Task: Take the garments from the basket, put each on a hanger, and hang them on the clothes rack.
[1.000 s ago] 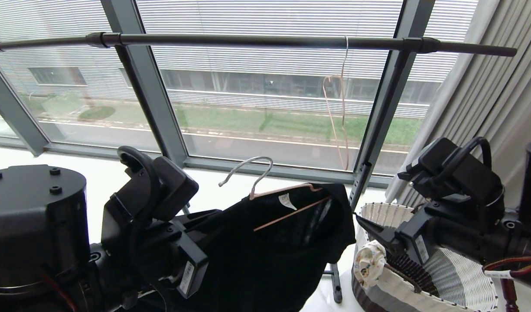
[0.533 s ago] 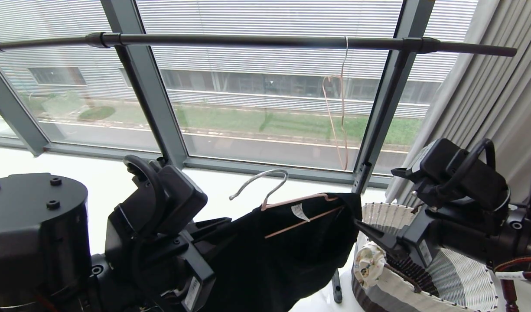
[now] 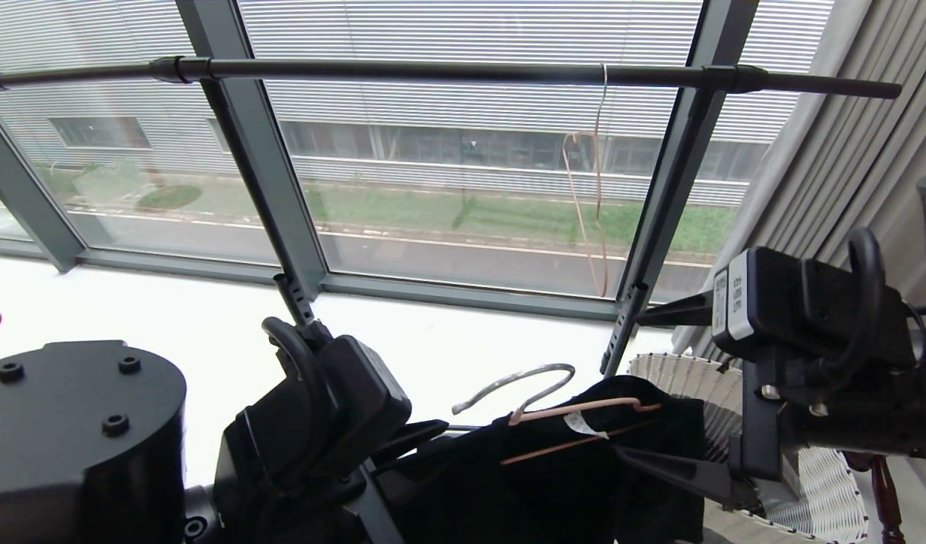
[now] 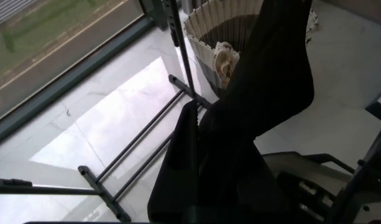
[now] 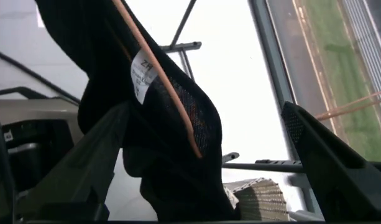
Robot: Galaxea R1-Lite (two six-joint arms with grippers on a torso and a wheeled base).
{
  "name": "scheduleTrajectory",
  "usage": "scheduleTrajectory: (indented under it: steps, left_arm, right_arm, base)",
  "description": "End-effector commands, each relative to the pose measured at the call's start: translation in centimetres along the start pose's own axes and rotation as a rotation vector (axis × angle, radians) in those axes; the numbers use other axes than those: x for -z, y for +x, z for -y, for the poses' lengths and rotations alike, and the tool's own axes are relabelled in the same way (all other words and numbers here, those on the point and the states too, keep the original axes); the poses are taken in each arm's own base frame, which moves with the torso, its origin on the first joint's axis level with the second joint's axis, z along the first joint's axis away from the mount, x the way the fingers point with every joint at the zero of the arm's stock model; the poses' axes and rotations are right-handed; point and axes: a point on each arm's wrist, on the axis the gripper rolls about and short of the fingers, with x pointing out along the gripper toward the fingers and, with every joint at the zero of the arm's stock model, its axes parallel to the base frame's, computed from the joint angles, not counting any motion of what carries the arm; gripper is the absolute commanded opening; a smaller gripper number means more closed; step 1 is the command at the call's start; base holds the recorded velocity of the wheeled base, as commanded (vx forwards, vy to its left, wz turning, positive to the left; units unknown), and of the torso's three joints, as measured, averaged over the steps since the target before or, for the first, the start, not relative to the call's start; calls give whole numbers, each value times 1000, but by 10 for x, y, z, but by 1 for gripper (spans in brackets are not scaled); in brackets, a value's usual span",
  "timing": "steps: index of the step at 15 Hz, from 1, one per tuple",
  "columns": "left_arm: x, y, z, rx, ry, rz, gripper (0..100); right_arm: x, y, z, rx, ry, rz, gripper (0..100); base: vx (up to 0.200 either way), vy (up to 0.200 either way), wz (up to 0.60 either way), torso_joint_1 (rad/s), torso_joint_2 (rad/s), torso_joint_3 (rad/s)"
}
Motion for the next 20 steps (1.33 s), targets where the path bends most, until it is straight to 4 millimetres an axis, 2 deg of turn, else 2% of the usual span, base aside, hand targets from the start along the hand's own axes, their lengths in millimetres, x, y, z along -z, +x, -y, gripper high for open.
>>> scheduleTrajectory:
  steps: [1,4,9,19,20]
  left_arm:
    - [-1,1,3,39,15,8,0]
    - [-1,1,3,61,106,14,0]
    - [-3,-1,2,52,96,35,0]
    - [-8,-4,1,44,97,79,0]
    - [-8,-4,1,44,99,79,0]
  right_arm:
    - [1,5,-1,-60,-37,-40,100]
    - [-3,24,-1,-102,-53,-67,100]
    - [-5,42,-4,-134,-59,-95,100]
    - [1,42,-7,-150,-51,-157,100]
    - [0,42,-7,-150,-52,-155,0]
  base:
    - [0,0,0,0,0,0]
    - [0,0,0,0,0,0]
    - [0,0,0,0,0,0]
    - [0,0,0,0,0,0]
    - [0,0,0,0,0,0]
